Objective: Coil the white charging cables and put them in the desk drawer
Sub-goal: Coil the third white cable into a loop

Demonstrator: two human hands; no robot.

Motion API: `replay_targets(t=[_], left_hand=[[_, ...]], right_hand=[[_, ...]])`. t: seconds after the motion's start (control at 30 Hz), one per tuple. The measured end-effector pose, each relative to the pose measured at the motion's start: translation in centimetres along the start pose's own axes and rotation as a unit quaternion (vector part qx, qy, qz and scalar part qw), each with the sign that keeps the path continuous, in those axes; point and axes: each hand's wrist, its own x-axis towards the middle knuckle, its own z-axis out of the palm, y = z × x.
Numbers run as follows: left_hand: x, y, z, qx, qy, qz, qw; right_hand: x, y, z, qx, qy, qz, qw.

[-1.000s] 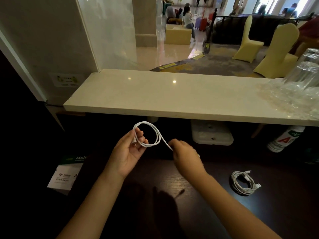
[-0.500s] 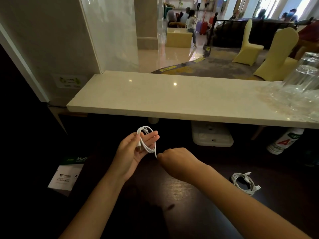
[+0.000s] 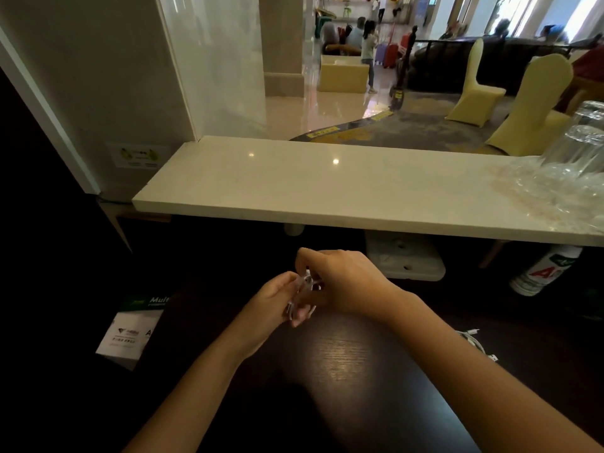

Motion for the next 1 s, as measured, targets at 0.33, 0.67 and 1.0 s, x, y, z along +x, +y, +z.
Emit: replay_targets(t=[0.33, 0.67, 1.0], left_hand=[[-0.2, 1.3, -2.1, -0.031, -0.12, -0.059, 0.991], [0.1, 0.6, -2.3, -0.175, -0.154, -0.054, 0.971], [1.0, -1.0, -2.5, -0.347, -0.103, -0.061, 0.93]], right_hand=[[0.1, 1.5, -0.9, 0.222, -0.08, 0.025, 0.971], [1.4, 3.0, -2.2, 0.27, -0.06, -0.03, 0.961], [0.4, 1.4, 0.9, -0.016, -0.029, 0.074, 0.997]])
